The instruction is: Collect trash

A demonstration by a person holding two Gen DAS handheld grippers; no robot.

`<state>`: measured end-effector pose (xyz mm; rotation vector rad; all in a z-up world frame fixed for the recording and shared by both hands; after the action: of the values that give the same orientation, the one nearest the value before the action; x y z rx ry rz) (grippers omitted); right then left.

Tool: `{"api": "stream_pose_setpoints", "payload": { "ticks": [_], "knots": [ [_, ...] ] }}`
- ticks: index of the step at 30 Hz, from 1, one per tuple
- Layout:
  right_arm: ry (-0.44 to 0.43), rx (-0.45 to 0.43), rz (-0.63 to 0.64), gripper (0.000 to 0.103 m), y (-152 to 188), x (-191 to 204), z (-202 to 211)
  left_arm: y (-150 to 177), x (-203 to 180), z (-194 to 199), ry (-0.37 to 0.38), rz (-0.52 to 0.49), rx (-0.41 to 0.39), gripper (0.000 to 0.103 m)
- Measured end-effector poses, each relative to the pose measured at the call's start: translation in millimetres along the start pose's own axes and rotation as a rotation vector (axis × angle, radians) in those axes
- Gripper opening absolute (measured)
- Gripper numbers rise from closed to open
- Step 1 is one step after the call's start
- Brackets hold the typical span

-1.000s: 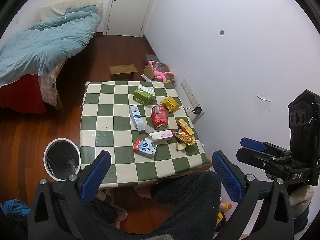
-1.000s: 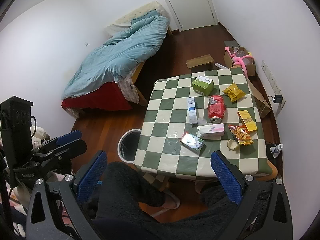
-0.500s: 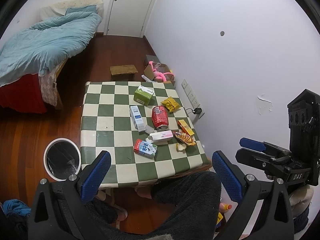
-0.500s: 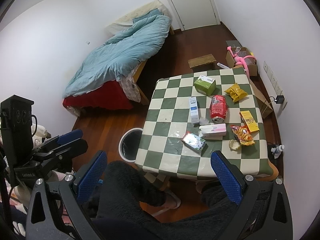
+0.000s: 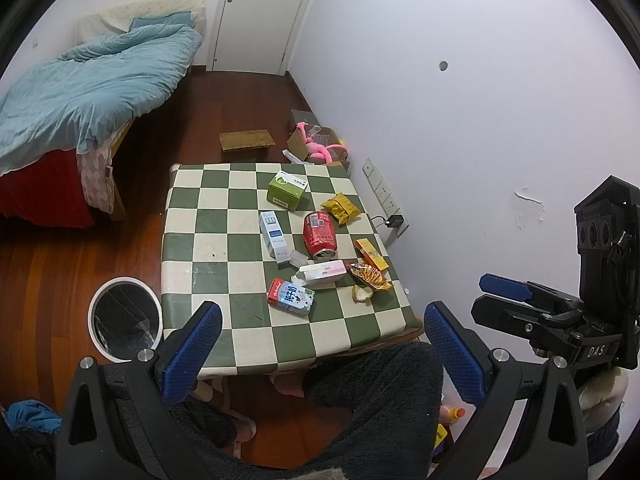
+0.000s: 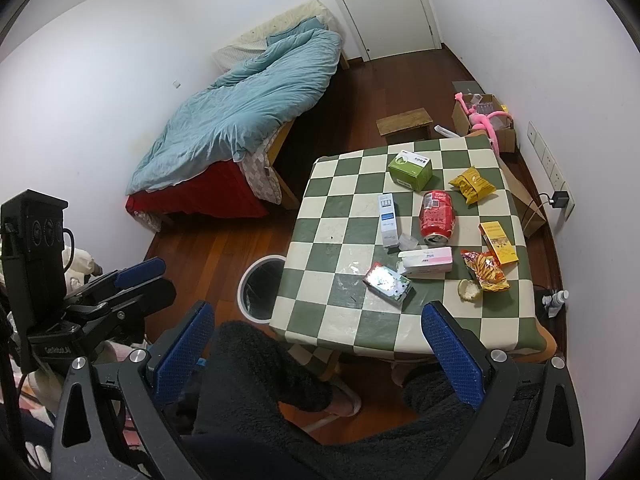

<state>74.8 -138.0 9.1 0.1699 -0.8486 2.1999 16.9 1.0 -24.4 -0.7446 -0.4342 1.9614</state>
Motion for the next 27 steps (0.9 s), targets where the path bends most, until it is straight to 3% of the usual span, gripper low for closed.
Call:
{"api": "stream_pose_setpoints", "payload": {
  "ticks": [27],
  "knots": [
    [0.005, -0.001, 0.002, 0.103, -0.5, 1.5, 0.0, -3.5, -2.4, 1.2, 0.003, -0.005, -0.003, 0.103]
  ]
}}
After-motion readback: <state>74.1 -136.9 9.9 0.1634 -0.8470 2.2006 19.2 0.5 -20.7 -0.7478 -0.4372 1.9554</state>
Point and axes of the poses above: each gripper's, at about its wrist camera, not at the fingertips, and z roughly against the way its jaws point, x to its left, y to its underside, the point moved 3 cm from there along -z, roughly the way its jaws point
